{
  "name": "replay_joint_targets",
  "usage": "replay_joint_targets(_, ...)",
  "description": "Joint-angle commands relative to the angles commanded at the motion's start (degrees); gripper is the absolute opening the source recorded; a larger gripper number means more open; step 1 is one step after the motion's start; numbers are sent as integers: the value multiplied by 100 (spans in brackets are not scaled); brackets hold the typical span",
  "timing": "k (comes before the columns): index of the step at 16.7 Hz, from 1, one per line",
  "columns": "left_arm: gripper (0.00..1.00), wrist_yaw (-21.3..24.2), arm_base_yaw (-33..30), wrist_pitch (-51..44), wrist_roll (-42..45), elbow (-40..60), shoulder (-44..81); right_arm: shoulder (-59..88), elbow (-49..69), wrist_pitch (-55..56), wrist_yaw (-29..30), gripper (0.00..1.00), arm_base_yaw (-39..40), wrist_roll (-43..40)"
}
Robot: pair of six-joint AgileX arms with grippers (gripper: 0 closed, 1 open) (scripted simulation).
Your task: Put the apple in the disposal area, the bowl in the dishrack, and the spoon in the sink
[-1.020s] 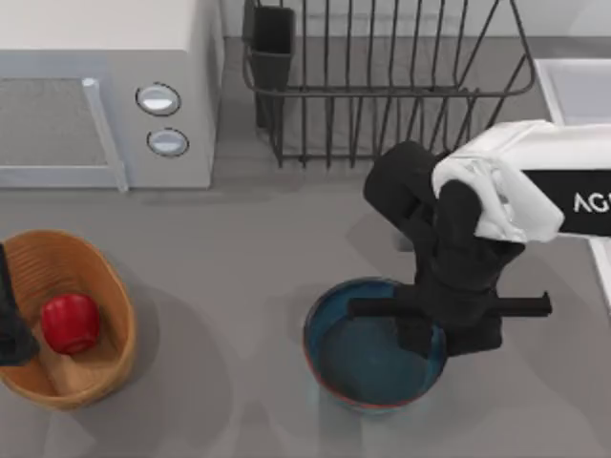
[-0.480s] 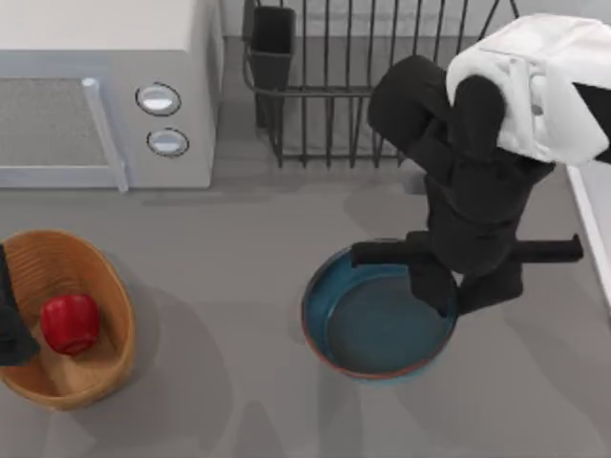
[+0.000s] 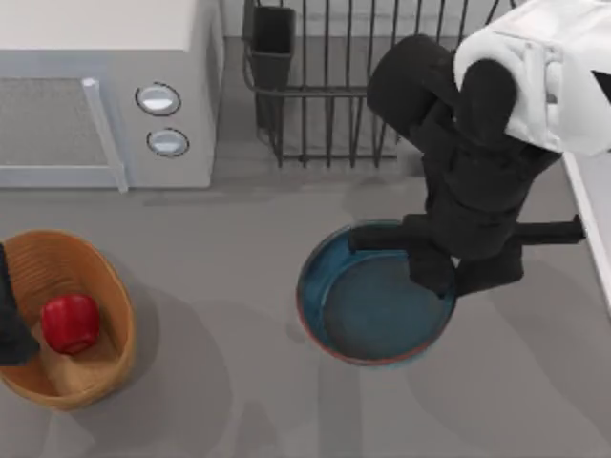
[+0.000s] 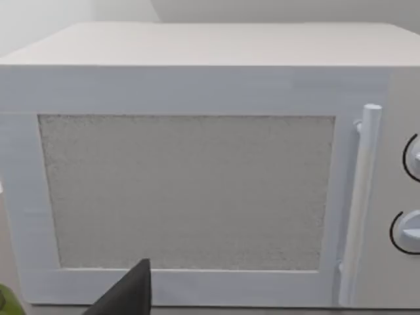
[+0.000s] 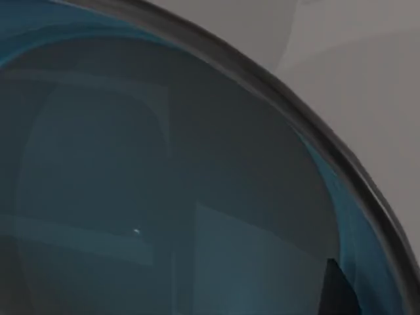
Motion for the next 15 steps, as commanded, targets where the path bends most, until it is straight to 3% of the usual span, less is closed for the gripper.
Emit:
replay_joint_targets(4,100,0,0,0,0,0,0,-288,32,1053,1001,0,385,-600)
replay_joint_targets(15,100,0,0,0,0,0,0,-1804,-98,5975,5211,0,1805,-3133)
